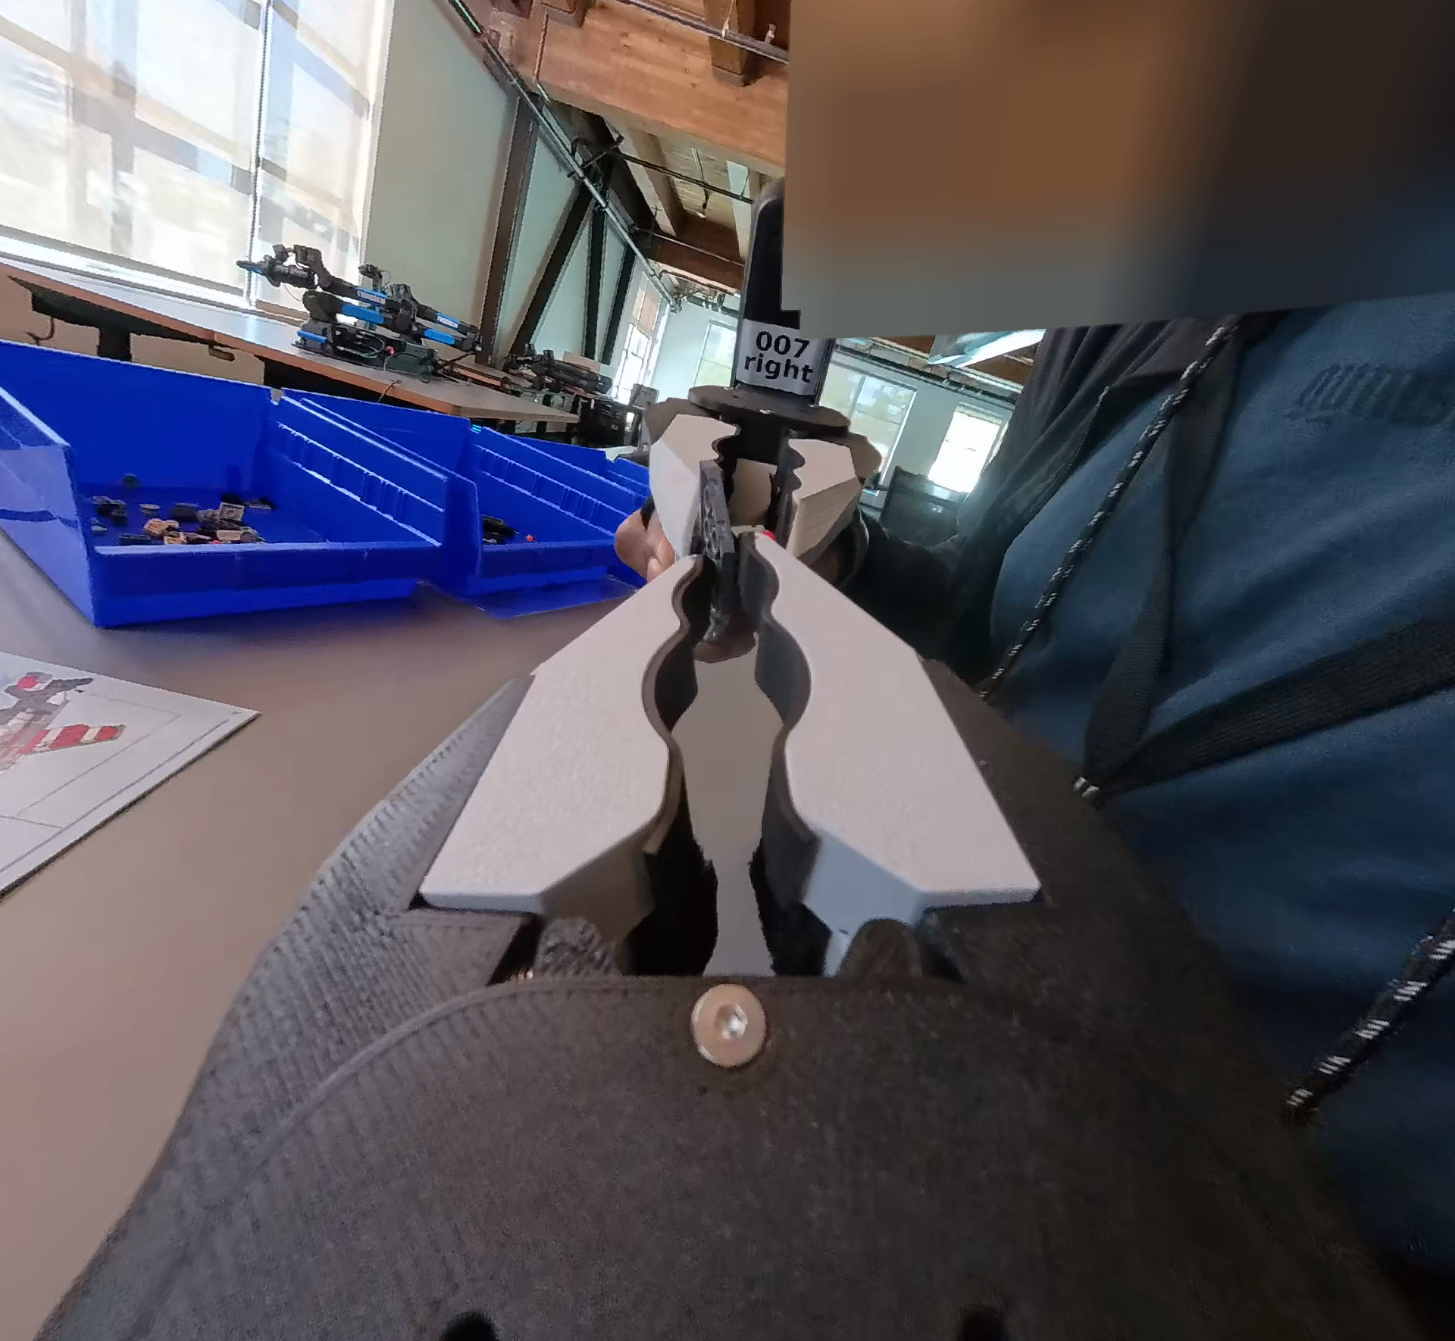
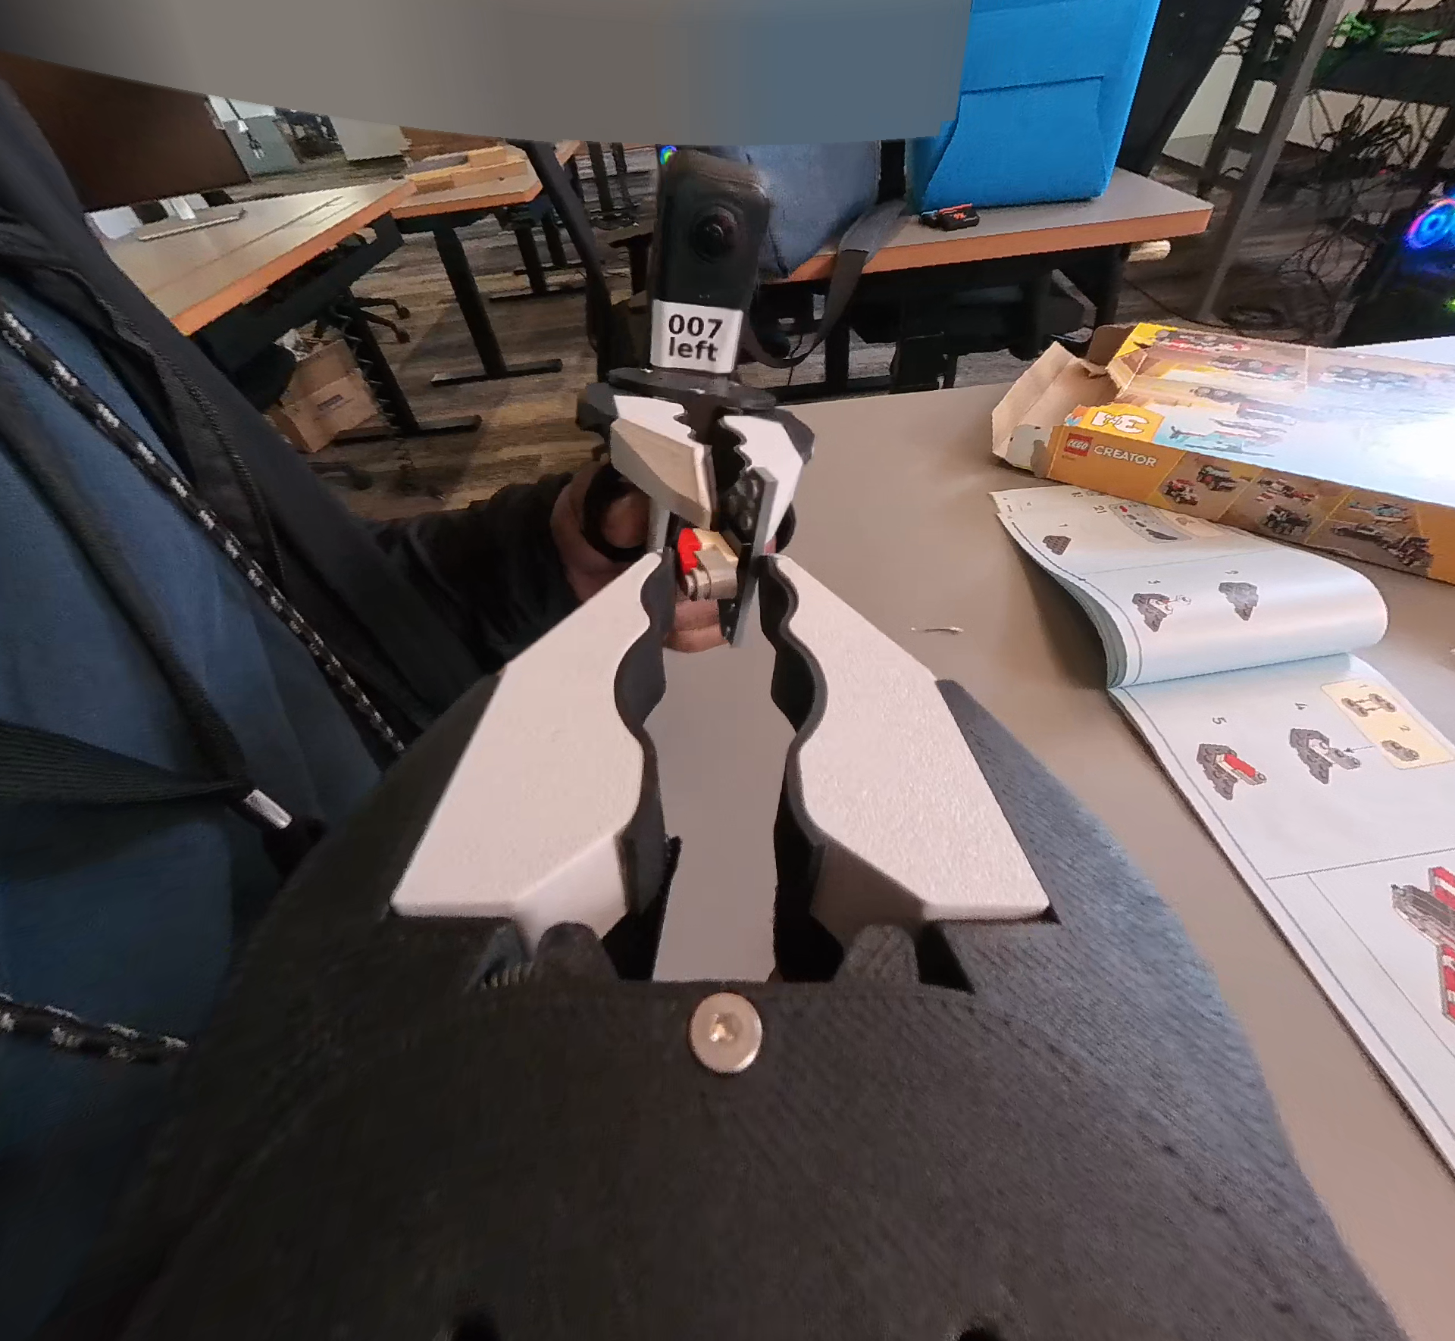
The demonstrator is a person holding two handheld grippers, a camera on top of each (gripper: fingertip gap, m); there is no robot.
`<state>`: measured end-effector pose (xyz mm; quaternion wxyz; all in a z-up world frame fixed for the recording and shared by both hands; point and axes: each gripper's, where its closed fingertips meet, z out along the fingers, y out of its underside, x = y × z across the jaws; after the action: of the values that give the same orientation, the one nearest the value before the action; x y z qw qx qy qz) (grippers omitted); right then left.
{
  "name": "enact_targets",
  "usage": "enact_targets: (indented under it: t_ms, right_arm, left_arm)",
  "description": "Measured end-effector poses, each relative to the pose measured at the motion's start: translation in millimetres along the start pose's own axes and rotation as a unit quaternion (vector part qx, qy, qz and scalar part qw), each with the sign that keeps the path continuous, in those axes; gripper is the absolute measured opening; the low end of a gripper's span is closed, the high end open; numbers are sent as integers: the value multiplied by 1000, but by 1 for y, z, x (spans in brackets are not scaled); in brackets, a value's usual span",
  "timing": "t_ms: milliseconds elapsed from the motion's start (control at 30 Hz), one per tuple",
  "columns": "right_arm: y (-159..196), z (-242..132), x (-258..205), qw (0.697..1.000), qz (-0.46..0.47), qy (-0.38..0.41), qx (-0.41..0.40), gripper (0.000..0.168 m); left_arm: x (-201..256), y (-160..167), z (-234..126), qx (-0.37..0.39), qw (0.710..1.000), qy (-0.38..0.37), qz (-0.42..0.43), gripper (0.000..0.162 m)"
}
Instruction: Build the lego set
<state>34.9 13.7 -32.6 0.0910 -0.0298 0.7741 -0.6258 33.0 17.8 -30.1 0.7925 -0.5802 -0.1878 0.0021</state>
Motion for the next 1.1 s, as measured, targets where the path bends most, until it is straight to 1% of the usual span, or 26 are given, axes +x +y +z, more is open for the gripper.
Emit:
enact_targets:
  t_ms: [167,500,767,1100]
  right_arm:
    - [1,-1,-4,1000,8,-13,-2,21]
    - [3,-3,-7,999,20,-25,-8,21]
    - [4,-2,-4,999,28,-17,-8,21]
    - [0,-1,-5,1000,-5,-8,-7,21]
  left_arm:
    - [4,2,1,-11,1000,1,25,7]
    - [7,5,2,-18,999,5,35,7]
    - [4,5,3,-20,999,-6,42,7]
    - [6,1,1,0,1000,6,26,8]
